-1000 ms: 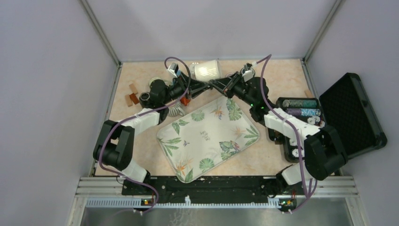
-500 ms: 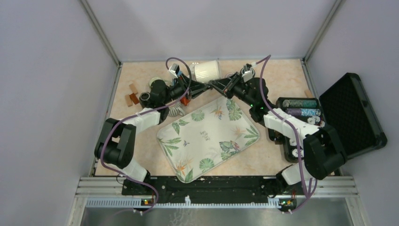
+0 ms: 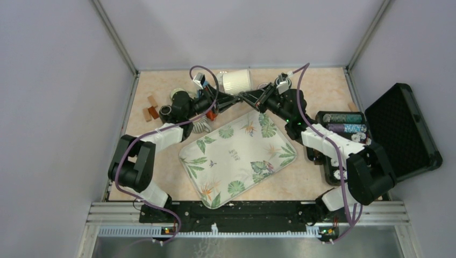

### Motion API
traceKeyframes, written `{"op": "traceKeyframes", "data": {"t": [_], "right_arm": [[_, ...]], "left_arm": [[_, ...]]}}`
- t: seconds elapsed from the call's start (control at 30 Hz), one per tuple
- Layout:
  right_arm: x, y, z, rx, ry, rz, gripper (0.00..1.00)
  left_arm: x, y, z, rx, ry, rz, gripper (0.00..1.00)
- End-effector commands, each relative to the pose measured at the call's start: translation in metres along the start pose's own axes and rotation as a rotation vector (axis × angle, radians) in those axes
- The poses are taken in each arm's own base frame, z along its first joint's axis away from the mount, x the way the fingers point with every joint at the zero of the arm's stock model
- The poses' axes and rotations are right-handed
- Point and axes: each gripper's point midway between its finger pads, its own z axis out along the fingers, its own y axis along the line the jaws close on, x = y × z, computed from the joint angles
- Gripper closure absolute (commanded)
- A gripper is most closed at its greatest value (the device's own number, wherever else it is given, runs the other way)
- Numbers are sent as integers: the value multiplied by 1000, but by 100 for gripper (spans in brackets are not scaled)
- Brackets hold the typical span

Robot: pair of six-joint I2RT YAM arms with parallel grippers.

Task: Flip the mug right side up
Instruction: Turn over the cup at the center of the board.

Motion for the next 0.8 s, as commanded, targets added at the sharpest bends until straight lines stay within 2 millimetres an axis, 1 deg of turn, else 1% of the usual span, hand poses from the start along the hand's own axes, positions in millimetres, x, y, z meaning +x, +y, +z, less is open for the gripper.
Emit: {"op": "traceKeyframes", "data": {"t": [0.0, 0.77], "right_arm": [[-4, 44, -2, -156, -29, -65, 100], [-2, 38, -3, -138, -30, -74, 100]], "left_arm": [[2, -22, 1, 76, 23, 90, 100], [2, -25, 0, 67, 20, 119, 100]]}}
